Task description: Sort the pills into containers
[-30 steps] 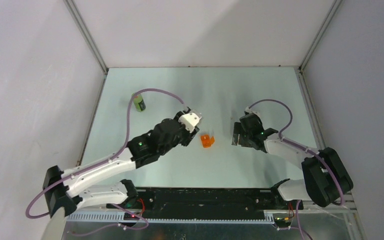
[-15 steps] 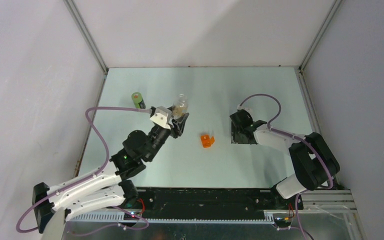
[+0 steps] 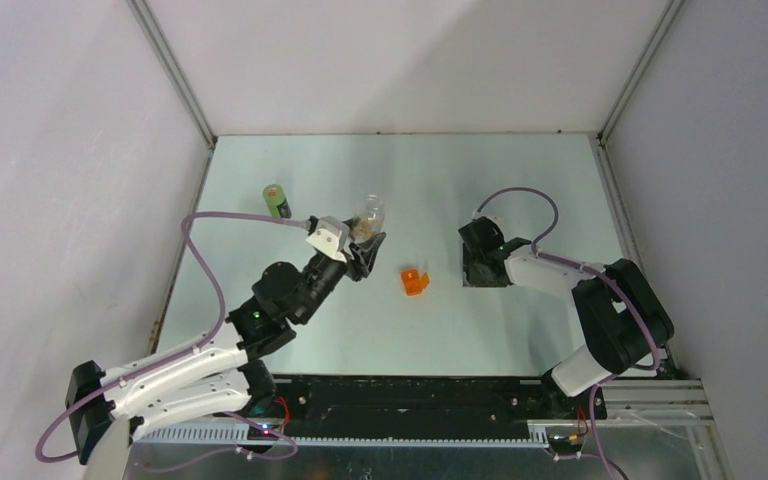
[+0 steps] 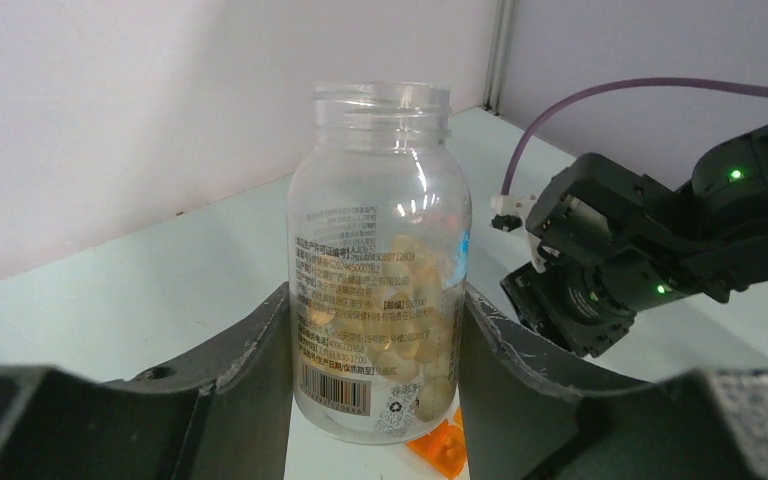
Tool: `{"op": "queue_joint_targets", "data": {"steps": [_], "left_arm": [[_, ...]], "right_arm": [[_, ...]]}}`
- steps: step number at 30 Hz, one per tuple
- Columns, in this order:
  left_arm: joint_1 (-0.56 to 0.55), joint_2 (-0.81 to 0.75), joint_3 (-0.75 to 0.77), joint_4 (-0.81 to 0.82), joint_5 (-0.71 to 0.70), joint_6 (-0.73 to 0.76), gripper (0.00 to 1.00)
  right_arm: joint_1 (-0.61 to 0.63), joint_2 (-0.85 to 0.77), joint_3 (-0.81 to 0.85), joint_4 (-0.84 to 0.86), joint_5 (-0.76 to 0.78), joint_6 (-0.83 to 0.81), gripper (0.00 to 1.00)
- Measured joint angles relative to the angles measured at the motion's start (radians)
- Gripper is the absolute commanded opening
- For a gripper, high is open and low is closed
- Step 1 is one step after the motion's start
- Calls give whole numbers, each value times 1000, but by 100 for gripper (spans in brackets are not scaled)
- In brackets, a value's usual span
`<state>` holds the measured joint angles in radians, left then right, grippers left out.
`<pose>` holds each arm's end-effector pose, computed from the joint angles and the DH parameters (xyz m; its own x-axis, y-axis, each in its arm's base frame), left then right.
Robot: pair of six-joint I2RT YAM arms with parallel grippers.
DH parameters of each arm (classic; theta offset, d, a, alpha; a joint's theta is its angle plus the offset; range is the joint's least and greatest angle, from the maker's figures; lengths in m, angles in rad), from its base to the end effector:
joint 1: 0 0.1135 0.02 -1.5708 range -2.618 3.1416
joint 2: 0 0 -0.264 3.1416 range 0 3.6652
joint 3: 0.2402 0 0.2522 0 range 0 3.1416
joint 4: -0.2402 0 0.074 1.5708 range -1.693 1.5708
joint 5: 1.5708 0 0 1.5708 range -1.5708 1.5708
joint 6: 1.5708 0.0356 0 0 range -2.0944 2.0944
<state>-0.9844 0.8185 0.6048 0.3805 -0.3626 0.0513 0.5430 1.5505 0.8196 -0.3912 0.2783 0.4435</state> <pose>0.1198 -0.1575 0.3307 0.1218 -0.0966 -0.9878 0.5797 0.8148 -0.0082 0.2482 0.1384 0.1611 -0.8662 -0.0408 -0.4980 -0.0256 0.9990 -0.0374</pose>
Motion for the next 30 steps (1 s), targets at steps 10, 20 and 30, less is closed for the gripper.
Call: {"op": "queue_joint_targets", "data": {"steps": [10, 20, 30], "left_arm": [[20, 0, -28, -29, 109, -26, 0], [46, 44, -28, -111, 285, -15, 0], [47, 64, 21, -275, 419, 90, 0]], "right_arm": [[-47, -58, 6, 11, -130, -71, 34], [-109, -540, 105, 58, -651, -120, 36], [-64, -602, 191, 115, -1082, -124, 37]]}}
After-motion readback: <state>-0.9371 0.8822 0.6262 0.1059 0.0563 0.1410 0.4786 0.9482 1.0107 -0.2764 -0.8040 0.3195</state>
